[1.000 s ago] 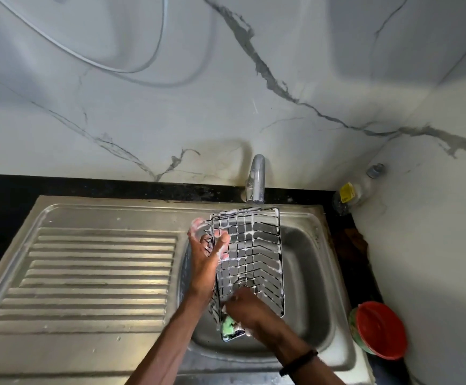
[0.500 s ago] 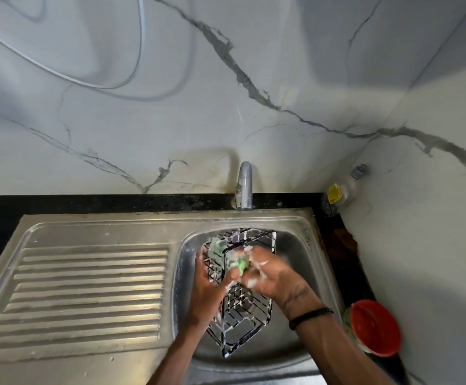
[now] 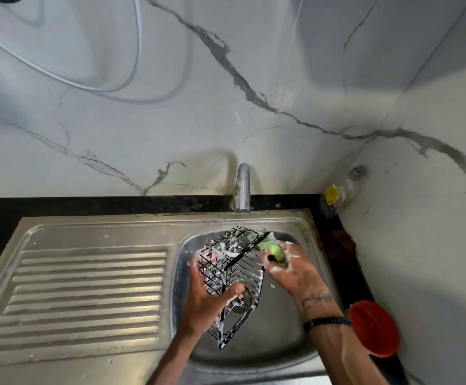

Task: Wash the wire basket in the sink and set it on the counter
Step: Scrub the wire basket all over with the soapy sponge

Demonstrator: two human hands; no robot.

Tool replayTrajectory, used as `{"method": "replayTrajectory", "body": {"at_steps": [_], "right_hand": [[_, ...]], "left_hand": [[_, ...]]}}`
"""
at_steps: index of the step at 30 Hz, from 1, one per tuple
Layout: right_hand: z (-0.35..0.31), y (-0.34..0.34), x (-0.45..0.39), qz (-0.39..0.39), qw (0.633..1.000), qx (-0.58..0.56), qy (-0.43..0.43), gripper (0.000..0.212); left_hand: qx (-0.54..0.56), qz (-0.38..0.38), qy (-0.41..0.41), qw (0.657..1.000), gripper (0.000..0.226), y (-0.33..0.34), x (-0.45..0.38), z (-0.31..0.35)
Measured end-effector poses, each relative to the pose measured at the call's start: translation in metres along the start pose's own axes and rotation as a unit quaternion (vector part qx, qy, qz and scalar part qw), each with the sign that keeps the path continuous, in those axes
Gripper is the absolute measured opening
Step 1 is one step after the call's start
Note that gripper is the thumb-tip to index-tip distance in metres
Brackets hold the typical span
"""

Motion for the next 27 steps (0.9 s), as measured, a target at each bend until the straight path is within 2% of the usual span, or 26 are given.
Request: {"method": "replayTrajectory", "body": {"at_steps": [2, 5, 8, 10, 12, 14, 16, 18, 19, 21, 27], "right_hand": [[0.006, -0.003, 0.004, 0.01, 1.0, 0.018, -0.015, 0.016], [0.019, -0.008, 0.005, 0.0, 0.997, 0.072, -0.035, 0.019], [0.031, -0.003, 0.002, -0.02, 0.967, 0.247, -0.065, 0.027], [0.034, 0.003, 0.012, -0.008, 0.914, 0.393, -0.1, 0.021], [0.031, 0.011, 0.029, 0.0, 0.871, 0.468, -0.149, 0.019], [0.007, 0.016, 0.041, 0.078, 0.808, 0.515, -0.275, 0.012], [-0.021, 0.022, 0.047, 0.181, 0.7, 0.557, -0.409, 0.012], [-0.029, 0.03, 0.032, 0.23, 0.593, 0.638, -0.434, 0.019], [-0.027, 0.032, 0.022, 0.235, 0.559, 0.679, -0.414, 0.021], [-0.017, 0.032, 0.008, 0.217, 0.527, 0.729, -0.379, 0.024], [0.023, 0.028, 0.03, 0.112, 0.492, 0.768, -0.395, 0.027]], "left_hand": [[-0.001, 0.002, 0.0, 1.0, 0.145, 0.0, 0.0, 0.0], [-0.004, 0.003, -0.011, 1.0, 0.15, 0.0, -0.002, 0.003], [0.002, 0.013, -0.028, 1.0, 0.164, -0.002, -0.007, -0.003], [0.013, 0.023, -0.032, 0.999, 0.166, -0.004, -0.011, -0.007], [0.002, 0.021, -0.034, 0.999, 0.158, -0.007, -0.013, -0.005], [-0.02, 0.015, -0.031, 0.999, 0.146, -0.009, -0.013, -0.005], [-0.034, 0.016, -0.022, 0.999, 0.138, -0.009, -0.013, -0.008], [-0.044, 0.015, -0.01, 0.999, 0.131, -0.007, -0.012, -0.008], [-0.047, 0.015, -0.004, 0.999, 0.128, -0.006, -0.012, -0.008], [-0.056, 0.016, 0.001, 0.998, 0.125, -0.003, -0.012, -0.007], [-0.076, 0.01, 0.019, 0.997, 0.122, -0.002, -0.015, -0.011]]}}
Point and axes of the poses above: each hand's wrist, its own x-axis away from the middle knuckle, its own y-axis out of the palm, z = x × y, the point moved 7 cm from there along -x, towards the middle knuckle, and after that the axes turned 14 degrees about y, right-handed, at the moved point
